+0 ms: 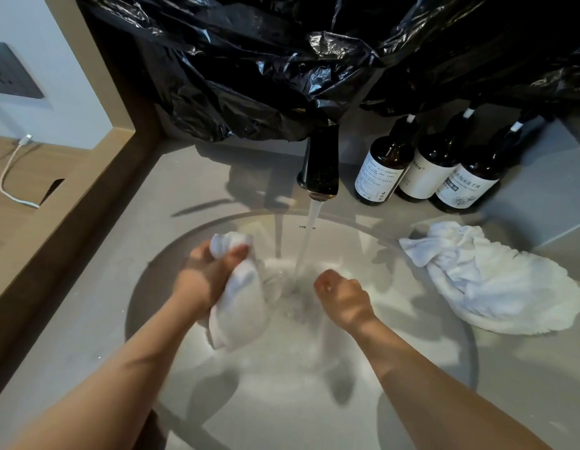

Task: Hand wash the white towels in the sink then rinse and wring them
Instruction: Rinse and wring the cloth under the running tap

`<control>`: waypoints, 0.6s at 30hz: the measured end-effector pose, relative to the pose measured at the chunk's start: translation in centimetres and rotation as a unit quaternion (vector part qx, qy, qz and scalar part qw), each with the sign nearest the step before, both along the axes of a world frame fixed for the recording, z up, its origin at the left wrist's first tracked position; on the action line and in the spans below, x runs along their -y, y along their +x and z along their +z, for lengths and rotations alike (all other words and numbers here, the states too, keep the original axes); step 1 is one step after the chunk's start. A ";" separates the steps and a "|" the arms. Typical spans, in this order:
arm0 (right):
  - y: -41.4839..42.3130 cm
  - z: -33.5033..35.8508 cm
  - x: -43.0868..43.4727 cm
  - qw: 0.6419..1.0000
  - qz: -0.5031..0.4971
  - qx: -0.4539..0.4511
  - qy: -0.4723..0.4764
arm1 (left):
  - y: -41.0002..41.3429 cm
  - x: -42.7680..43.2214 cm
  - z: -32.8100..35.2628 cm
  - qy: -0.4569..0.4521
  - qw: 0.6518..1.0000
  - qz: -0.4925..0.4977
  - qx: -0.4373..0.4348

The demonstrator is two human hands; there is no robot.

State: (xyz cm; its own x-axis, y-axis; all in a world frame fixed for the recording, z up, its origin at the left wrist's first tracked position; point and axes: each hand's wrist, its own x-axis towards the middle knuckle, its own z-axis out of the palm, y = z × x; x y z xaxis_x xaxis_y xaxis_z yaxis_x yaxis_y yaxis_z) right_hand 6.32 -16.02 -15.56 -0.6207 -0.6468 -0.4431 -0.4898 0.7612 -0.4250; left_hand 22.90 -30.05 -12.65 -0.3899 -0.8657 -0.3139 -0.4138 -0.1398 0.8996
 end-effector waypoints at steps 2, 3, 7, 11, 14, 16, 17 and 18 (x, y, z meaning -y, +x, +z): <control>0.4 -0.5 0.2 0.985 0.133 -0.035 0.101 | 0.9 -0.2 -0.2 -0.064 0.988 -0.077 0.114; 0.7 -0.8 0.6 0.976 0.178 -0.037 0.124 | 1.1 -0.4 -0.4 -0.100 0.972 -0.128 0.172; 2.0 -1.8 2.1 0.941 0.291 -0.028 0.173 | 0.3 -0.4 -1.0 -0.114 0.934 -0.186 0.284; 2.7 -2.3 3.4 0.893 0.349 -0.047 0.280 | 0.1 -0.4 -1.6 -0.039 0.977 -0.108 0.182; 2.7 -3.0 4.2 0.875 0.357 -0.071 0.319 | 0.2 -0.3 -1.8 -0.006 0.984 -0.090 0.157; 2.8 -3.4 4.4 0.873 0.352 -0.080 0.327 | 0.2 -0.3 -2.0 -0.013 0.979 -0.106 0.172; 2.7 -3.7 4.5 0.879 0.343 -0.081 0.321 | 0.3 -0.4 -1.9 -0.014 0.977 -0.109 0.186; 2.5 -3.8 4.6 0.889 0.328 -0.074 0.311 | 0.3 -0.3 -2.0 -0.014 0.975 -0.106 0.194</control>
